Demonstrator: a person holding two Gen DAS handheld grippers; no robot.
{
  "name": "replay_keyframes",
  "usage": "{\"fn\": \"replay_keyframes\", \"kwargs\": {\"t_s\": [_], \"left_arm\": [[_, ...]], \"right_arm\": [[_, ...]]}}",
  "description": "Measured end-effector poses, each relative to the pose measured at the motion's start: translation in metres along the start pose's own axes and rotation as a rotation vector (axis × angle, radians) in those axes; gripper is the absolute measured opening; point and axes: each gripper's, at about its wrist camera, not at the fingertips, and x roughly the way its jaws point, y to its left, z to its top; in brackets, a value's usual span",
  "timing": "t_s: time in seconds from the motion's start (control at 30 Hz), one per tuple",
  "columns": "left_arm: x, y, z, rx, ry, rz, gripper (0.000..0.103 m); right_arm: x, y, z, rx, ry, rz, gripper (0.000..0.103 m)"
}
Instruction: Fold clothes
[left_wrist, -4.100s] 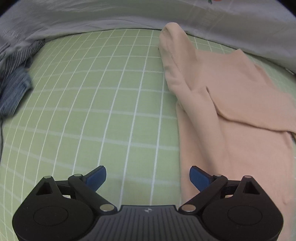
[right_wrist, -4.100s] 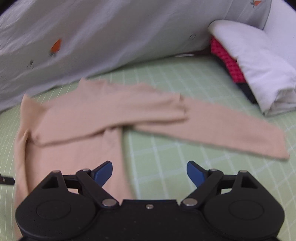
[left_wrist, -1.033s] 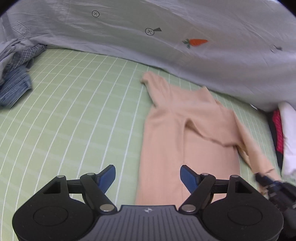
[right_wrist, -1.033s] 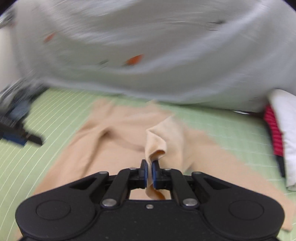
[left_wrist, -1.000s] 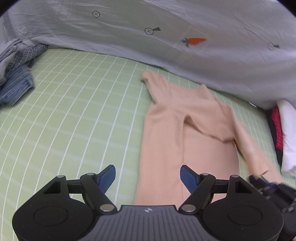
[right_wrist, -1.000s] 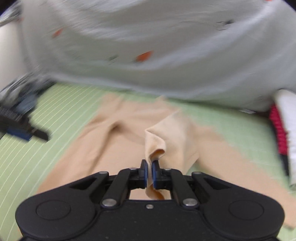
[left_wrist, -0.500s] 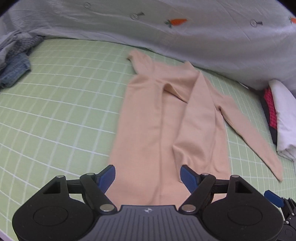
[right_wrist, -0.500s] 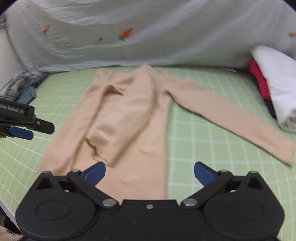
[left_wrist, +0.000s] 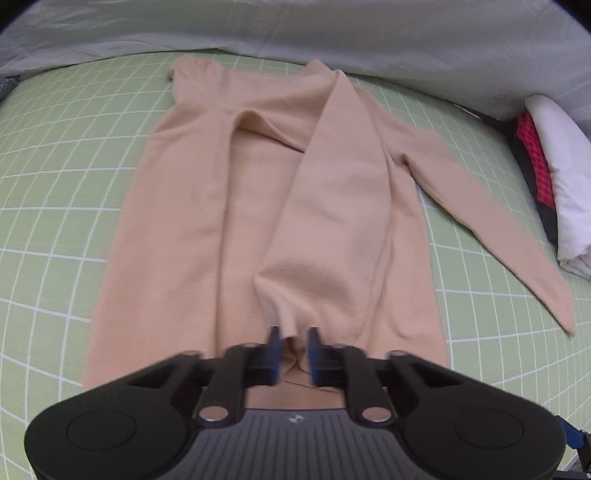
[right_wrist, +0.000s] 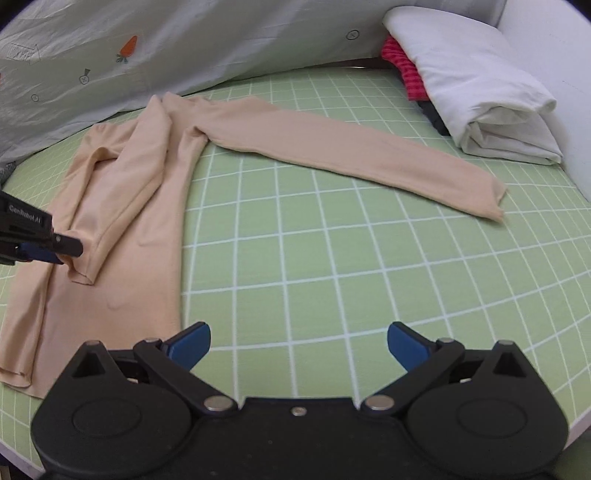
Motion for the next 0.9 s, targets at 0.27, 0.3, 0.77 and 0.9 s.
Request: {"fn": "replay_keyframes", "kwargs": {"t_s": [0.27, 0.3, 0.77, 0.9], "left_arm": [[-0.031, 0.009, -0.009, -0.021, -0.065, -0.039, 0.003], [-0.037, 0.012, -0.011, -0.032, -0.075, -0.048, 0.003], [-0.09, 0.088, -0.09, -0.249, -0.041, -0.061, 0.003], [-0.076, 0.11, -0.101, -0.308, 0.038, -0.014, 0.003]], "right_arm": [[-0.002, -0.002, -0.007, 0.013, 0.006, -0.006, 0.103], [-0.003, 0.0, -0.007, 0.013, 0.006, -0.004, 0.103], [-0.003, 0.052, -0.007, -0.066, -0.016, 0.071, 0.103], [-0.006, 0.073, -0.013, -0.115, -0.005, 0.086, 0.103]]}}
